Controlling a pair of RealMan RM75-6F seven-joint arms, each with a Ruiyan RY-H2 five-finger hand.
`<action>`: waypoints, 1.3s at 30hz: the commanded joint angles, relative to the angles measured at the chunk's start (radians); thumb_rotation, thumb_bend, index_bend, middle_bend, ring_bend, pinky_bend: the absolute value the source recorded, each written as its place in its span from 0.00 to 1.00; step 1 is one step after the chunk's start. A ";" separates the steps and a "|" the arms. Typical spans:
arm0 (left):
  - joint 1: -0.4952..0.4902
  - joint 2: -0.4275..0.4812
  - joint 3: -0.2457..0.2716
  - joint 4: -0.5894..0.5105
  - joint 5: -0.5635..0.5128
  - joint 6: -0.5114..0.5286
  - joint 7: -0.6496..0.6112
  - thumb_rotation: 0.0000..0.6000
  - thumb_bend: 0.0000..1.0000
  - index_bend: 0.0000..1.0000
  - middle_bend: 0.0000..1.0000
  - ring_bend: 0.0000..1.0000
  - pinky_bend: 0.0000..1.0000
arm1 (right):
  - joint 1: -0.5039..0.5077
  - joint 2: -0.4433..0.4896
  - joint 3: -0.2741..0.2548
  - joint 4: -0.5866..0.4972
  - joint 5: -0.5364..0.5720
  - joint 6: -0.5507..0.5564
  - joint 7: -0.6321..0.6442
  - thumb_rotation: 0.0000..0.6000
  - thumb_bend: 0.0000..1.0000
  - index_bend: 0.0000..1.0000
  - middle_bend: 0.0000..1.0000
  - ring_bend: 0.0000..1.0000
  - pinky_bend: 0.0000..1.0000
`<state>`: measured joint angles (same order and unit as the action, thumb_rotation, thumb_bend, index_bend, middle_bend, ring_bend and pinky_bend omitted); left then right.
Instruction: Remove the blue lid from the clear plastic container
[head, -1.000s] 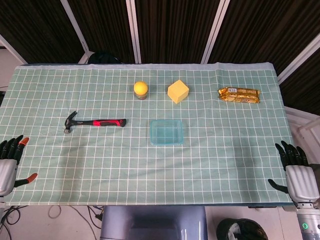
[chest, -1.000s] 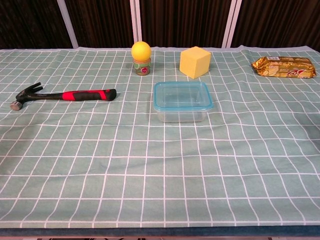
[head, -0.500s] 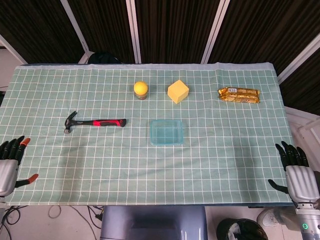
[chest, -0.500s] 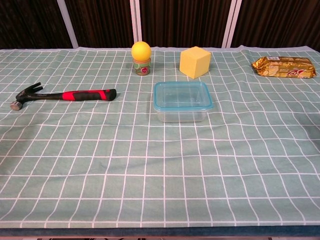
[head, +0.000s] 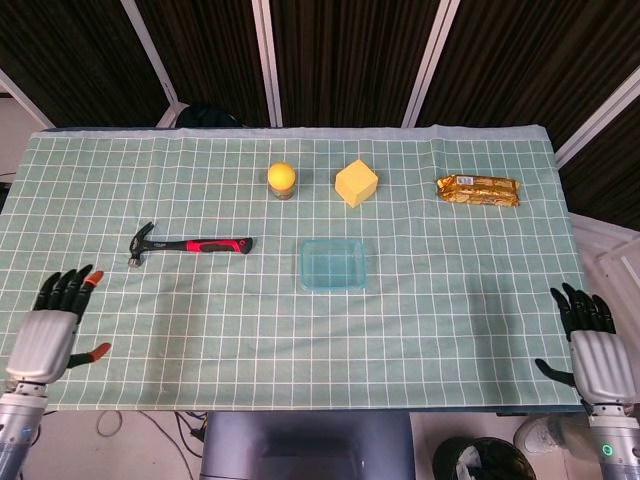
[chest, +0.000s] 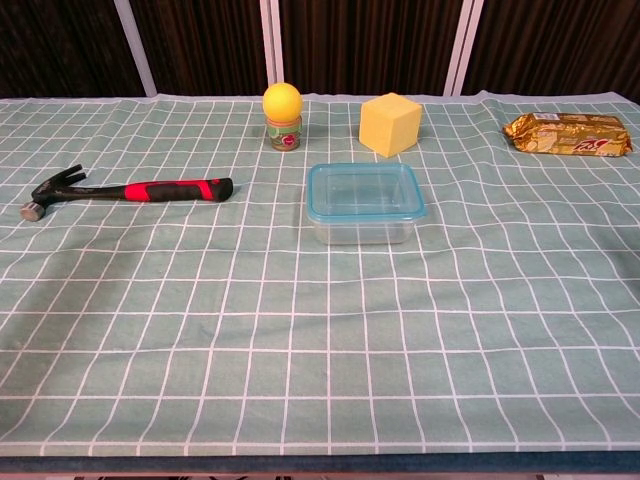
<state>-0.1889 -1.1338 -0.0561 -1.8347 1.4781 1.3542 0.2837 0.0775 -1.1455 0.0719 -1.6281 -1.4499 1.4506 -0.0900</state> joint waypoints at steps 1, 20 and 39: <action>-0.096 -0.047 -0.064 -0.118 -0.087 -0.106 0.121 1.00 0.00 0.00 0.00 0.00 0.00 | 0.002 -0.004 0.000 -0.002 0.005 -0.004 -0.004 1.00 0.20 0.00 0.00 0.00 0.00; -0.577 -0.495 -0.315 -0.114 -0.819 -0.148 0.775 1.00 0.00 0.00 0.00 0.00 0.00 | 0.004 0.007 0.015 -0.030 0.062 -0.036 0.027 1.00 0.20 0.00 0.00 0.00 0.00; -0.969 -0.789 -0.521 0.295 -1.226 -0.105 0.944 1.00 0.00 0.00 0.00 0.00 0.00 | 0.007 0.020 0.024 -0.055 0.099 -0.058 0.043 1.00 0.20 0.00 0.00 0.00 0.00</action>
<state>-1.1143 -1.8865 -0.5509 -1.5925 0.2908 1.2575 1.2150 0.0847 -1.1261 0.0959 -1.6826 -1.3514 1.3933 -0.0471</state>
